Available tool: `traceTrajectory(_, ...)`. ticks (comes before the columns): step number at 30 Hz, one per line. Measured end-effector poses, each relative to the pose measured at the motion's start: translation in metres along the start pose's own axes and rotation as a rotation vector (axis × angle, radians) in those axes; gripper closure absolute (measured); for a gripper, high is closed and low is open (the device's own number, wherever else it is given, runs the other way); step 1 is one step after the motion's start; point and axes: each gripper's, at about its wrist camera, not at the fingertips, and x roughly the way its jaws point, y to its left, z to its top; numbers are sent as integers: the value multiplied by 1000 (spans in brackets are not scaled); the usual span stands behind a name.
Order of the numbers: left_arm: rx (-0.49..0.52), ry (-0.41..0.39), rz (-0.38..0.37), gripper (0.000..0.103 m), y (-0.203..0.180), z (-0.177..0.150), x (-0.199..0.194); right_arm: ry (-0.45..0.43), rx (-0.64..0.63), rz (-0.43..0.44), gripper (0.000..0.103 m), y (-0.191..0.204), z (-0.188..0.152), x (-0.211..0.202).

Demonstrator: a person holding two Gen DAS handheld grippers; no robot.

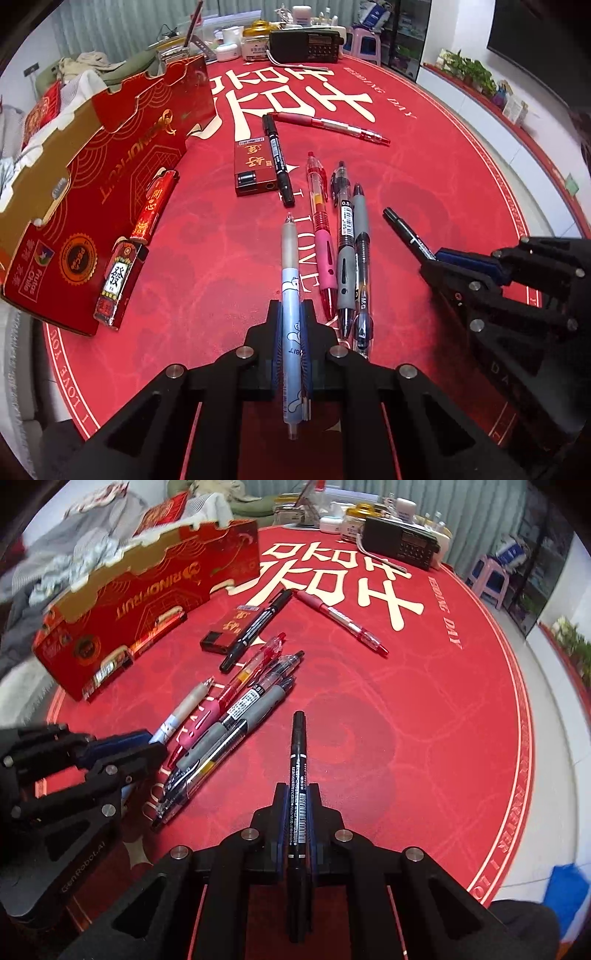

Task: Organize rigid objects
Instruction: 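Carry the light blue pen in the left tool into the box while the right carries the marker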

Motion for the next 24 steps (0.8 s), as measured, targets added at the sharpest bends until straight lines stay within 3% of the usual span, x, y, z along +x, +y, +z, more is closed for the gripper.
traceTrajectory(4, 7, -7, 31, 93, -5, -1, 0, 11, 6, 4, 93, -2, 1, 1)
traceTrajectory(7, -56, 1, -20, 93, 5, 0, 0, 24, 67, 58, 93, -12, 2, 0)
traceTrajectory(12, -134, -36, -50, 93, 18, -4, -7, -56, 62, 40, 93, -11, 3, -19)
traceTrajectory(24, -132, -90, -32, 93, 16, -2, -23, -132, 53, 45, 93, -5, 11, -36)
